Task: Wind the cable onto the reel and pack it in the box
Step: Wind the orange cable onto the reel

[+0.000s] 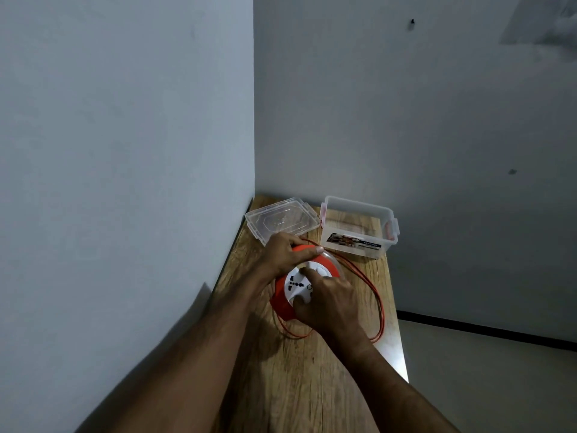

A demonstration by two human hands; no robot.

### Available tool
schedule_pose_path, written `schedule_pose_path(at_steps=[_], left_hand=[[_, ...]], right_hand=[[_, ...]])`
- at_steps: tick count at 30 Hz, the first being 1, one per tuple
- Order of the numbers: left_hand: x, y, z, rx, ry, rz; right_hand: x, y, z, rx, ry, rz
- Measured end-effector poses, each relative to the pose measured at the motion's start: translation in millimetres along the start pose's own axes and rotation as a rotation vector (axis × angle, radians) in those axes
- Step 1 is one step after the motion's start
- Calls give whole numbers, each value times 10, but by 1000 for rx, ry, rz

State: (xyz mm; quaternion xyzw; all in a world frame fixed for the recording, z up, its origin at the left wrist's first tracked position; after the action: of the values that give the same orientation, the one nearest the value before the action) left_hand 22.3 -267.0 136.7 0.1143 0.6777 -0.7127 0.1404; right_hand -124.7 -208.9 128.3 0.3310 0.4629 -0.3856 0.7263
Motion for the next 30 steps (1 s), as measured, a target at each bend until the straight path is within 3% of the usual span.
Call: schedule_pose_path(at_steps=[13,16,21,30], left_hand=[[21,-83,-67,-23,-58,39],[12,-42,-71,-64,-48,-43],[-68,-53,13,-119,-77,-129],[-42,-158,113,-113,-27,-109]], right_hand=[[18,-13,-60,704,-87,718],[-79,13,-94,533,-90,620],[-264,78,-142,-66,-139,3],[-240,20,-39,-84,90,-242]])
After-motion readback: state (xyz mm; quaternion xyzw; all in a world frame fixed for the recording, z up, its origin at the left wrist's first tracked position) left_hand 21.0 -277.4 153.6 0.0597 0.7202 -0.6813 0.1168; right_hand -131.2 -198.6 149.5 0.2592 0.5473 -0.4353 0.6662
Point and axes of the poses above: each hand's wrist, its own z-axis towards the middle knuckle, its own x-axis out of the palm, y = z × x, the point moved 3 cm from there along z, towards the middle knuckle, and after that the axes turned 9 degrees about -z, right-handed, at the moved point
